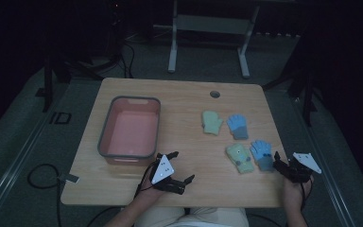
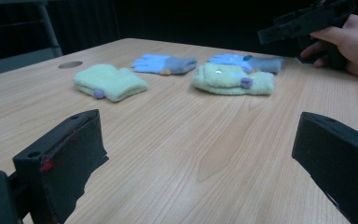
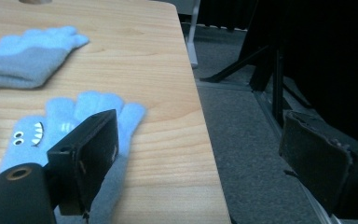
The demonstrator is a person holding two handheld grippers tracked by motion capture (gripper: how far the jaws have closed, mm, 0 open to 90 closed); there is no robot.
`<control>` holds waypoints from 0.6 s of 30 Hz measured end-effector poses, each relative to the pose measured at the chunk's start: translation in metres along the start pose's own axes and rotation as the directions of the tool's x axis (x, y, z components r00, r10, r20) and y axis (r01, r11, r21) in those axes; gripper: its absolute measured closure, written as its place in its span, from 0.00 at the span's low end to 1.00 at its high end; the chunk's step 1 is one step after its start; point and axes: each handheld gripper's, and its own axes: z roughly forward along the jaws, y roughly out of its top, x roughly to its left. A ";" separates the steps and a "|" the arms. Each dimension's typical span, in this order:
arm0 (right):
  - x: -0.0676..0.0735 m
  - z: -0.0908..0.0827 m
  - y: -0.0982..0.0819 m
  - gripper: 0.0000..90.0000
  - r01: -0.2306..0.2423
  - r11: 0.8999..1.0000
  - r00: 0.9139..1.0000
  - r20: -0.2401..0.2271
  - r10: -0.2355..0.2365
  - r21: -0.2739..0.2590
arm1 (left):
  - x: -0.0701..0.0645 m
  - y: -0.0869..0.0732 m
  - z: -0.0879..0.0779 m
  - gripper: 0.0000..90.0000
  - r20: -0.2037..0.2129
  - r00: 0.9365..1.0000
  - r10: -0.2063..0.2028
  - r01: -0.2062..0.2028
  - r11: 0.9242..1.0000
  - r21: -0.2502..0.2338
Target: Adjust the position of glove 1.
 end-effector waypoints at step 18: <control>-0.002 0.001 0.000 0.14 -0.011 1.000 1.000 -0.008 0.011 0.012 | -0.001 -0.001 -0.004 0.02 0.004 1.000 0.009 -0.009 1.000 0.010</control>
